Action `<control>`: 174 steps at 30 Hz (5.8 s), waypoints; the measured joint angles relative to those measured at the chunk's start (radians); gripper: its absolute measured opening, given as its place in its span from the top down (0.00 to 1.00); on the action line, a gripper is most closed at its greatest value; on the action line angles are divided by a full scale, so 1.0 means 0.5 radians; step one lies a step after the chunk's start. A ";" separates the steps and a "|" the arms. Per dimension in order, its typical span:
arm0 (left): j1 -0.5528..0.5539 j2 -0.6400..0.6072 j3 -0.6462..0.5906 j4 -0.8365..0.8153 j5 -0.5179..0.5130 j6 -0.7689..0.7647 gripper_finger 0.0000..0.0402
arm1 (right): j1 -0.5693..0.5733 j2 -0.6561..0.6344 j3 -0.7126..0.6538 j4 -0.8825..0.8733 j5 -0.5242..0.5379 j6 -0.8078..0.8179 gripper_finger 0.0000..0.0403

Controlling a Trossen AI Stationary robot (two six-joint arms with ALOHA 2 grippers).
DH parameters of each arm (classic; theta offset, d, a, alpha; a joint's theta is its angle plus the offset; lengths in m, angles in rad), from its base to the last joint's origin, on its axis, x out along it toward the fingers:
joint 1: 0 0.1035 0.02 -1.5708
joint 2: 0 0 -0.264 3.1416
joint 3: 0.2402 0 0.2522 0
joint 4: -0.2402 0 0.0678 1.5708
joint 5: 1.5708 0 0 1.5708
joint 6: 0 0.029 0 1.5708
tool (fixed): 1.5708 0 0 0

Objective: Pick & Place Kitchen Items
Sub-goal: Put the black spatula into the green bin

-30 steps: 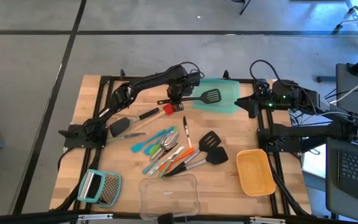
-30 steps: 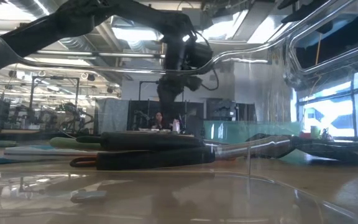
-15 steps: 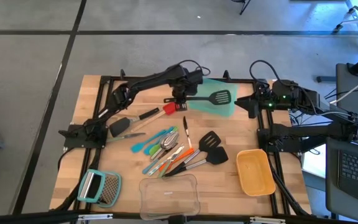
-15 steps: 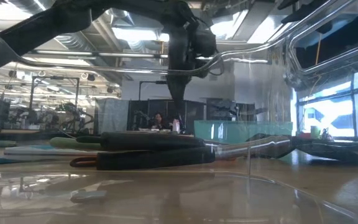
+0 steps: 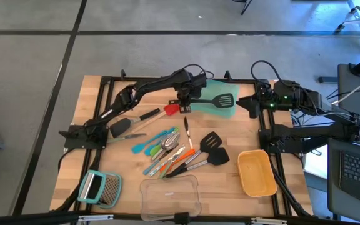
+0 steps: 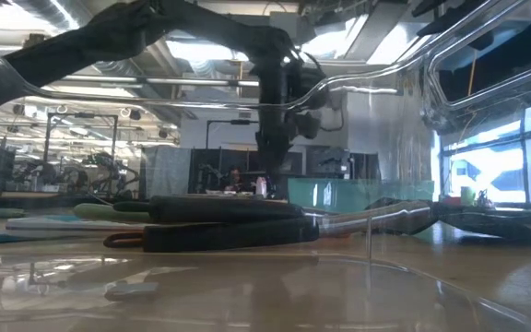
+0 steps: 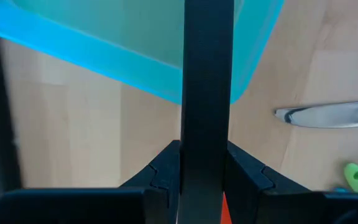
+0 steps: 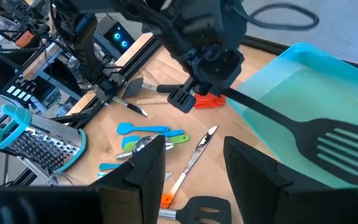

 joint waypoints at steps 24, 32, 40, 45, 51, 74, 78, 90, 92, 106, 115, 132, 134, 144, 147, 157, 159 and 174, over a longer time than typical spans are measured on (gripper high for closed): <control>-0.111 -0.067 0.008 0.592 -0.656 0.320 0.44 | 0.000 0.000 0.000 -0.008 -0.001 -0.007 0.59; -0.054 -0.166 0.009 1.016 -0.633 0.207 0.48 | 0.001 0.000 0.000 -0.032 0.001 -0.007 0.59; 0.090 -0.168 0.008 1.230 -0.077 -0.018 0.59 | 0.000 0.000 0.000 -0.053 0.010 -0.008 0.59; 0.179 -0.166 0.005 1.148 0.090 -0.227 0.80 | 0.001 0.001 0.000 -0.051 0.011 -0.008 0.59; 0.226 -0.166 0.004 1.121 0.265 -0.417 0.99 | 0.001 0.003 0.000 -0.050 0.014 -0.008 0.59; -0.074 -0.161 -0.203 0.796 0.145 -0.785 1.00 | 0.001 0.004 0.000 -0.049 0.053 -0.014 0.59; -0.104 -0.163 -0.226 0.840 -0.008 -0.792 1.00 | 0.001 0.004 0.000 -0.049 0.052 -0.014 0.59; -0.089 -0.041 -0.249 0.756 -0.008 -0.948 1.00 | 0.002 0.004 0.000 -0.050 0.029 -0.011 0.59; -0.107 -0.041 -0.249 0.730 -0.008 -0.960 1.00 | 0.002 0.004 0.000 -0.050 0.029 -0.011 0.59; -0.281 -0.072 -0.201 0.570 -0.188 -1.067 1.00 | 0.002 0.004 0.000 -0.050 0.031 -0.007 0.59; -0.184 -0.287 -0.033 0.730 -0.317 -1.125 1.00 | 0.001 0.004 0.000 -0.052 0.031 -0.013 0.59; -0.012 -0.567 -0.069 -0.461 0.071 -1.066 0.92 | 0.002 0.004 -0.001 -0.234 0.053 -0.060 0.59; -0.057 -0.590 -0.170 -0.432 0.052 -1.063 0.90 | 0.001 0.004 -0.001 -0.237 0.053 -0.060 0.59; -0.238 -0.855 -0.808 -0.430 0.022 -1.080 0.70 | 0.000 0.003 -0.001 -0.230 0.052 -0.059 0.59; -0.241 -1.001 -1.077 -0.425 -0.009 -1.062 0.65 | 0.000 0.004 -0.001 -0.227 0.076 -0.059 0.59; -0.137 -1.789 -2.030 0.429 0.002 -1.014 0.67 | 0.000 0.031 -0.001 -0.198 0.174 -0.059 0.59; -0.122 -1.888 -2.178 0.586 0.002 -0.997 0.67 | 0.000 0.044 -0.001 -0.198 0.173 -0.059 0.59; 0.117 -1.901 -2.752 1.362 0.101 -0.921 0.51 | 0.001 0.133 -0.001 -0.199 0.129 -0.037 0.59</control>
